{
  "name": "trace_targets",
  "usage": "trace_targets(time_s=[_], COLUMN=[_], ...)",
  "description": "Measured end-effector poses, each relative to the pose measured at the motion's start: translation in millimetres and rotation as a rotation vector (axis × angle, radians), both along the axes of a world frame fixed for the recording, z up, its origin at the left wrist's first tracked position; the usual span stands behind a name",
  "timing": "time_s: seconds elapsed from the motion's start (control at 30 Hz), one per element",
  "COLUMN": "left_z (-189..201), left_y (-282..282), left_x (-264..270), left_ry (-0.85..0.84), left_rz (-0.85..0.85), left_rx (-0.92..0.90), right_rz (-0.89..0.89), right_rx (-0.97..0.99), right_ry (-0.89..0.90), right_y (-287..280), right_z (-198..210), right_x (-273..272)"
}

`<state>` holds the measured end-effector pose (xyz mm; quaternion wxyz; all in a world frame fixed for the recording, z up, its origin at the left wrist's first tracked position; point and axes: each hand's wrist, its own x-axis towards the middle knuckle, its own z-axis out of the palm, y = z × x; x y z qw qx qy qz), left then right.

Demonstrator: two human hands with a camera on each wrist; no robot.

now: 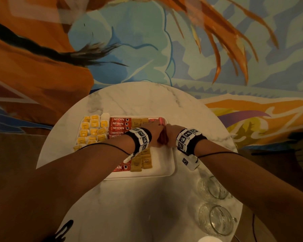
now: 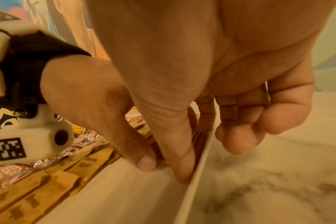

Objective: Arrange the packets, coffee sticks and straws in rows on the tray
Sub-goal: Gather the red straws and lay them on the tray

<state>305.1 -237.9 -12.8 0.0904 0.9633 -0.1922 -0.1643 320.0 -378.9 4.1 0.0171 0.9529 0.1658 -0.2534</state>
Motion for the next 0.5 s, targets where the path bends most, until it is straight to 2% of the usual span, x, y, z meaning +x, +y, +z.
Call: trace_targets(time_s=[0.17, 0.37, 0.5], left_z=[4, 4, 5], left_y=[2, 17, 20], left_x=[-2, -2, -2], left_ry=[0.014, 0.011, 0.027], left_rz=[-0.002, -0.038, -0.048], left_rx=[-0.024, 0.071, 0.086], right_rz=[-0.003, 0.014, 0.033], right_rx=[0.030, 0.055, 0.012], right_ry=[0.004, -0.051, -0.005], right_y=[0, 3, 5], right_z=[-1, -2, 5], right_x=[0, -2, -2])
